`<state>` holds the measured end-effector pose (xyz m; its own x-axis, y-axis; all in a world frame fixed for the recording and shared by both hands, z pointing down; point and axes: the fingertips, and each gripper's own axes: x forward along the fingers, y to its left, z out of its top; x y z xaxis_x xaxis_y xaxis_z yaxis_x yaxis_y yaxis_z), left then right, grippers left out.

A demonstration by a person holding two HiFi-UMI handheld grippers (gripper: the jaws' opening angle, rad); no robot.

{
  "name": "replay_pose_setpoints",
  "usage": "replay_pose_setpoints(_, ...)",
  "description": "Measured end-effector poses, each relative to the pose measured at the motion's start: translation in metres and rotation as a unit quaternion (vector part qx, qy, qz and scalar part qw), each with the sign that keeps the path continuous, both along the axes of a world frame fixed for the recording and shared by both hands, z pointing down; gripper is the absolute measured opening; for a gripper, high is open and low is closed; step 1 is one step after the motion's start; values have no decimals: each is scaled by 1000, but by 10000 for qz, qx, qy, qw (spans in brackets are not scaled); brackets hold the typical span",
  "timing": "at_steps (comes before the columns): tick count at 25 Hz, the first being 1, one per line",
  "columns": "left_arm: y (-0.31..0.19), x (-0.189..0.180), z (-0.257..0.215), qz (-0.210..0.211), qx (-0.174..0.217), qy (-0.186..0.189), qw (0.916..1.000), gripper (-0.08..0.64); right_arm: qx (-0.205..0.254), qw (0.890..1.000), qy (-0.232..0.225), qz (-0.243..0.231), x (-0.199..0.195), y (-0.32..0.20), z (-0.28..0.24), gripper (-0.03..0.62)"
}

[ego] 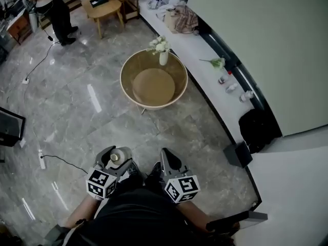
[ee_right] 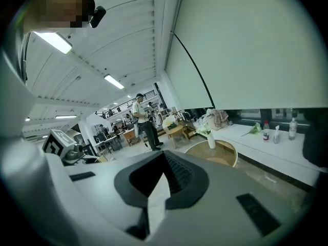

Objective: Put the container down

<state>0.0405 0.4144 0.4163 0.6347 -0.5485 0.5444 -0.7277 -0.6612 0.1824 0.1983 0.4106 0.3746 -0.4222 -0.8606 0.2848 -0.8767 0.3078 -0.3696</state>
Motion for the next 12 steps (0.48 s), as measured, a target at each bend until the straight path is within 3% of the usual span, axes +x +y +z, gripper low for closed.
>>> replay_pose_setpoints(7, -9, -41, -23, -13, 382, 229, 9990, 337, 217, 9996, 105, 151, -36, 3, -24, 6)
replay_pose_setpoints(12, -16, -73, -20, -72, 421, 329, 9985, 337, 225, 9995, 155, 178, -63, -1, -29, 6)
